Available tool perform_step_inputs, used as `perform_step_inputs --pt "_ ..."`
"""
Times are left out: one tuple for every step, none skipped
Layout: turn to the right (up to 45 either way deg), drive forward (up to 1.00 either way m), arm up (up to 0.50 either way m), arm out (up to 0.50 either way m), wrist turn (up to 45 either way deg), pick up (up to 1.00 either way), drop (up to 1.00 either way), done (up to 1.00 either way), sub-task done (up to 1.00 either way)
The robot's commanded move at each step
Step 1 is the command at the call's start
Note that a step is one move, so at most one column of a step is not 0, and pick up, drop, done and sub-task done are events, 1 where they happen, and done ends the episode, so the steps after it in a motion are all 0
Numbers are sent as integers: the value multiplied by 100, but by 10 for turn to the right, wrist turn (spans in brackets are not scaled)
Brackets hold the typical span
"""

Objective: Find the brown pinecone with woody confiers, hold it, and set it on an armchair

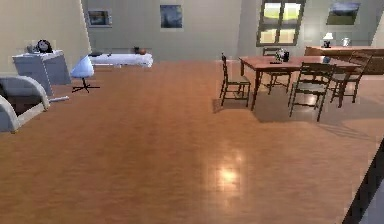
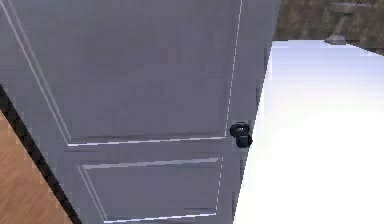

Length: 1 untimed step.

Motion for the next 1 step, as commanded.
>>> perform_step_inputs --pt "-180 0 0 0 0 0 0 0 0"
